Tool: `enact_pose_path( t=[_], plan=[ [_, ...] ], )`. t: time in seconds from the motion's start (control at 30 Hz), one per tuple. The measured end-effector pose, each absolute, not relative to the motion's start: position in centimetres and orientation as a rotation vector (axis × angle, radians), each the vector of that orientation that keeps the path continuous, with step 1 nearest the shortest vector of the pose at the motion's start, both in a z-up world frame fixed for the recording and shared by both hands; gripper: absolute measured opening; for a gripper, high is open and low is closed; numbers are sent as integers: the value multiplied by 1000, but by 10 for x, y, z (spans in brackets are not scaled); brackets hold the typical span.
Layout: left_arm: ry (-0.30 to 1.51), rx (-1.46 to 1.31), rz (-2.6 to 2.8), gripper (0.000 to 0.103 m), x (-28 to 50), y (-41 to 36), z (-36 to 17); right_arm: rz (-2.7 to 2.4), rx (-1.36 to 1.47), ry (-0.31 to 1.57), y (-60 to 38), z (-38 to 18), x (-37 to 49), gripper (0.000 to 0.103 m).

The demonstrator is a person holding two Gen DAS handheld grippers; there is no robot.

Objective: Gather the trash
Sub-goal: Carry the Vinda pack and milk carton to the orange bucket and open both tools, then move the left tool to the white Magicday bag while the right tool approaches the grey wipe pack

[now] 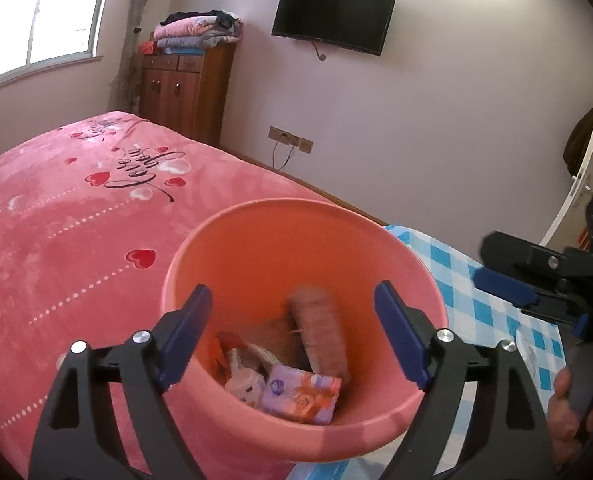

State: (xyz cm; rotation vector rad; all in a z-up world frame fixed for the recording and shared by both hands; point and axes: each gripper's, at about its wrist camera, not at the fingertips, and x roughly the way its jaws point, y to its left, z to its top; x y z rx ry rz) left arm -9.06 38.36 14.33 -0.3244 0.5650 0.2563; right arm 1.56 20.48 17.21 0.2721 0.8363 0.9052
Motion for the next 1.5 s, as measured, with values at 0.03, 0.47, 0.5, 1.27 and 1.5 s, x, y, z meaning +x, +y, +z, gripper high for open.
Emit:
enact_pose_path(
  t=[0.03,0.47,0.5,1.27,1.5],
  plan=[
    [563,-325,252,84,-92,382,143,897,275,828,199,173,12,82],
    [536,-281,165,89,-102,344,146,695,164,713,132,158,-27,92],
    [535,-284,153,89,-102,341,147,688,166,714,129,157,-28,92],
    [592,-219,-11,89,-103,261,137,503,177,626,35,134,-68,93],
    [621,-198,-47,89,-104,237,130,453,177,622,11,124,-75,93]
  ],
)
